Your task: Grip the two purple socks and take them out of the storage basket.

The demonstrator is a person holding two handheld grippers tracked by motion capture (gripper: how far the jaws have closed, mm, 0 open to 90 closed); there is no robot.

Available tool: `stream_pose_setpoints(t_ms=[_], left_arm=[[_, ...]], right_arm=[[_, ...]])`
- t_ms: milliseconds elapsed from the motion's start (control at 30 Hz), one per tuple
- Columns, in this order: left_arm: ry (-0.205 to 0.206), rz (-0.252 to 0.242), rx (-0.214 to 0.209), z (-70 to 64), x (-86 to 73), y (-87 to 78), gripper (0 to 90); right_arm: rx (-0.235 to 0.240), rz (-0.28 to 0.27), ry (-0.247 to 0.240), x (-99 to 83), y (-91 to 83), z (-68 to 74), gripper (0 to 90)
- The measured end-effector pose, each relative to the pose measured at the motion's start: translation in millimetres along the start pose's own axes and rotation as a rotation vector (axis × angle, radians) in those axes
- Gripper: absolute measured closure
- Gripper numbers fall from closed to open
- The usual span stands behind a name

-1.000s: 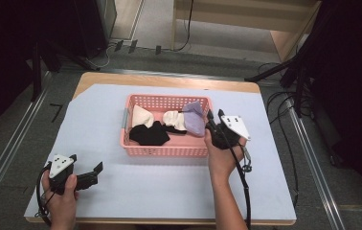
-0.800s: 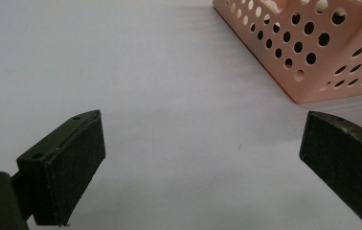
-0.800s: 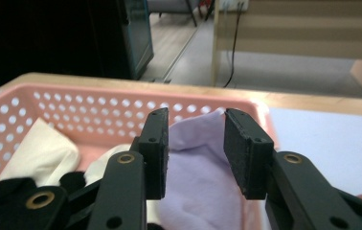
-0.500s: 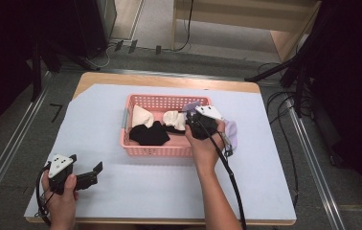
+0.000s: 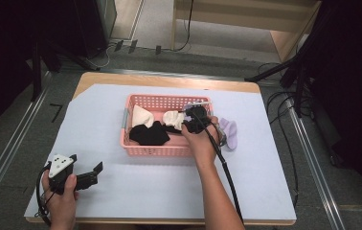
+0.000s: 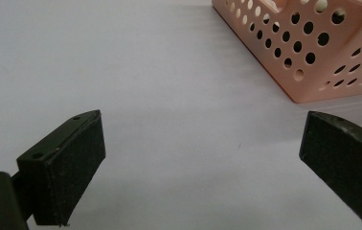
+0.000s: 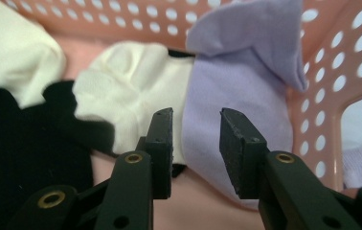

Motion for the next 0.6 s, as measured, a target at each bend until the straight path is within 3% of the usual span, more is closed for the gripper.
stream_pose_setpoints(t_ms=[133,267,400,500,600], left_arm=[[-0.001,0.000,-0.001,0.0,0.1,0.1,2.7],[-0.002,0.002,-0.003,-0.1,0.0,0.0,2.7],[-0.004,0.003,-0.001,0.1,-0.1,0.2,3.0],[-0.006,0.002,-0.001,-0.1,-0.1,0.3,3.4],[-0.007,0.001,-0.003,0.0,0.0,0.2,3.4]], right_arm=[[-0.012,0.079,-0.023,-3.5,5.9,0.0,62.8],[-0.046,0.133,-0.049,-3.2,9.4,-1.1,53.2],[-0.076,0.175,-0.071,-3.5,12.6,-2.4,53.9],[-0.084,0.210,-0.080,-4.8,14.3,-5.0,63.6],[-0.077,0.225,-0.080,-6.2,14.5,-7.4,81.4]])
Point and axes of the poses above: each handheld gripper's, and its own axes: y roughly forward along the jaws, x roughly out of its top, z roughly to its left, the point moved 8 cm from there along y, roughly forward along the jaws, and after that the axes turned 4 degrees about -z, right-handed, at the moved point
